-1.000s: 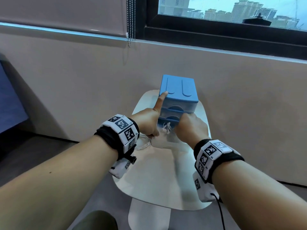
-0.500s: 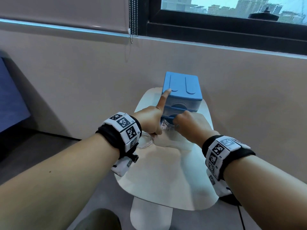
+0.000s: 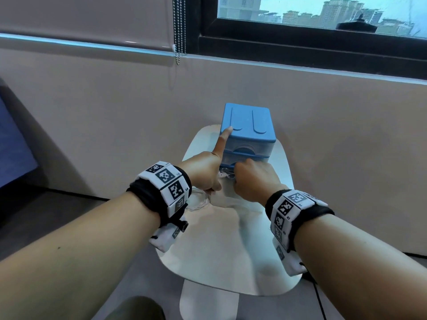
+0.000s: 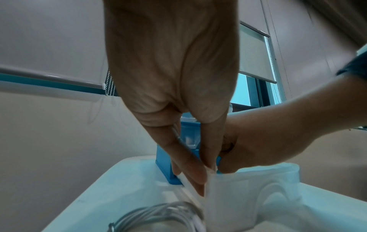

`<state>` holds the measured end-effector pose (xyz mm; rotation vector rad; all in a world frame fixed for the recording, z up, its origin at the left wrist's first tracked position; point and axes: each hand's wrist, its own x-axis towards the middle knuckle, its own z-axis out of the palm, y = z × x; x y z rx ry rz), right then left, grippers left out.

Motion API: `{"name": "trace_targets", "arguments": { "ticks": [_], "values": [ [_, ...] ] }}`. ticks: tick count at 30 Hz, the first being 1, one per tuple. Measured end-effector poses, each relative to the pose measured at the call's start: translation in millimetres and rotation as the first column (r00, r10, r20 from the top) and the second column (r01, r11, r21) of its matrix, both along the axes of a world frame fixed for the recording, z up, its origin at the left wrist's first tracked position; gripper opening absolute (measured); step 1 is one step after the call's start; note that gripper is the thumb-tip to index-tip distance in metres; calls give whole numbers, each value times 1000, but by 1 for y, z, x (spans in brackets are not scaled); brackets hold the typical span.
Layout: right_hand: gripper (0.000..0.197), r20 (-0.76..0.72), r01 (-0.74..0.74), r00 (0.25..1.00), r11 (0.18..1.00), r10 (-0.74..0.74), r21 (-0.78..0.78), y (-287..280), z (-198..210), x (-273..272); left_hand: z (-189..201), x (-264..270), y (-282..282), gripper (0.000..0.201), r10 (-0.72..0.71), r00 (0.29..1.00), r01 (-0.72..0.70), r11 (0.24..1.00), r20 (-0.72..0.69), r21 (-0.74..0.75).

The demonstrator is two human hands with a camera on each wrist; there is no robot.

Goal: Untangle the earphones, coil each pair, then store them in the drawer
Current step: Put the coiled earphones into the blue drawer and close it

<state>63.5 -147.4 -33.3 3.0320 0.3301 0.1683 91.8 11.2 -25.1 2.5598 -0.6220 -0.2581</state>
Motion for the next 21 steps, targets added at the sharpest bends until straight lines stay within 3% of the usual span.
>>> {"name": "trace_targets", "arguments": {
  "ticks": [5,8,11,14,21],
  "values": [
    [12,10,6,1000,1000,-6,14,-7,7,-6,5,-5,10,126,-14,1000,14,998,1,-63],
    [13,31,5,1000,999,-6,35,-13,15,-10,12,-10,25,90,97,995,-92,988,37,-121],
    [16,41,6,999,998,-9,55,-16,20,-14,7,-7,39,46,183,982,-190,964,51,184],
    [14,-6,-1,1000,994,2,110,-14,21,-21,-8,-8,42,31,139,990,-117,884,-16,454],
    [14,-82,-33,995,965,56,260,-17,14,-36,-15,-9,56,7,78,997,-76,914,11,397]
  ]
}}
